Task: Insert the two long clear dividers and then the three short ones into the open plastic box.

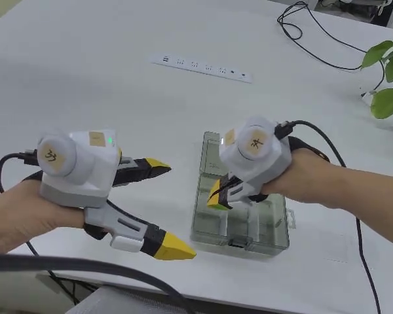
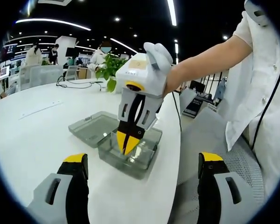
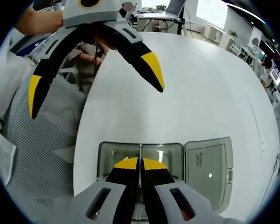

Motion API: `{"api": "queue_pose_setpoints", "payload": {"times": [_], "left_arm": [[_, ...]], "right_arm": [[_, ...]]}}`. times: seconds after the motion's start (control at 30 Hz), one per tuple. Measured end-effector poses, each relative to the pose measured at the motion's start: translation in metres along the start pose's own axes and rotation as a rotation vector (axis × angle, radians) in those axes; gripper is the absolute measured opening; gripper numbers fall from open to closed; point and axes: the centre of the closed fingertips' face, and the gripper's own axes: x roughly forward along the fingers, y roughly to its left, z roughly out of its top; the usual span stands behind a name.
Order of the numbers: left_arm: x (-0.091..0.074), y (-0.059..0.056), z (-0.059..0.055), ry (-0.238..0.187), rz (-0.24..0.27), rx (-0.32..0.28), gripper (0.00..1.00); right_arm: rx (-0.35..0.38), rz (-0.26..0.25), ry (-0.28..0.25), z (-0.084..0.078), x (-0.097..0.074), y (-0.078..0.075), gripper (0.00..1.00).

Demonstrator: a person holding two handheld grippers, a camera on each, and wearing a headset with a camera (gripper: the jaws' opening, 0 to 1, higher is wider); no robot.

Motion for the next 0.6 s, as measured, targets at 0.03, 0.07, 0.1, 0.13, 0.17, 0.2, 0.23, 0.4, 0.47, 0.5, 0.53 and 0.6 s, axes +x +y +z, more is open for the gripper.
{"api": "queue_pose_setpoints", "payload": {"times": [0.03, 0.07, 0.1, 0.13, 0.17, 0.2, 0.23, 0.4, 0.47, 0.5, 0.53, 0.6], "left_arm": [[0.0001, 0.0001, 0.0, -0.001, 0.0, -0.001, 1.0], [0.0002, 0.0003, -0.0003, 0.0, 0.0, -0.001, 1.0], [0.0003, 0.0003, -0.0006, 0.001, 0.0, -0.001, 1.0], [0.0004, 0.0004, -0.0006, 0.001, 0.0, -0.001, 1.0], [0.0004, 0.0004, -0.0007, 0.001, 0.001, -0.001, 1.0], [0.0004, 0.0003, -0.0007, 0.001, 0.001, -0.002, 1.0], [0.0004, 0.0002, -0.0007, 0.001, 0.0, -0.002, 1.0], [0.0009, 0.0001, -0.0022, 0.009, 0.001, -0.001, 1.0], [0.0012, -0.0002, -0.002, 0.009, 0.002, -0.002, 1.0], [0.0012, -0.0005, -0.0021, 0.01, 0.002, -0.002, 1.0], [0.0012, -0.0007, -0.0021, 0.01, 0.002, -0.003, 1.0], [0.001, -0.0007, -0.0024, 0.013, 0.004, -0.003, 1.0]], "right_arm": [[0.001, 0.0, 0.0, 0.0, -0.0002, 0.0001, 0.02], [0.004, -0.001, 0.001, -0.0007, 0.001, 0.0002, 0.02], [0.002, -0.002, 0.004, -0.0013, 0.0019, 0.0006, 0.02], [-0.005, -0.004, 0.011, -0.0017, 0.0031, 0.0009, 0.02], [-0.011, -0.006, 0.017, -0.0017, 0.0042, 0.0012, 0.02], [-0.019, -0.006, 0.024, -0.0016, 0.0043, 0.0009, 0.02], [-0.014, -0.006, 0.025, -0.0022, 0.0038, 0.0006, 0.02], [-0.004, -0.009, 0.015, -0.0025, 0.0034, -0.0003, 0.03], [-0.005, -0.016, 0.017, -0.0026, 0.0036, -0.0001, 0.03], [-0.005, -0.02, 0.015, -0.0027, 0.0038, -0.0001, 0.03], [-0.003, -0.022, 0.012, -0.0027, 0.0037, -0.0003, 0.03], [0.02, -0.03, -0.003, -0.0014, 0.0018, -0.0011, 0.04]]}}
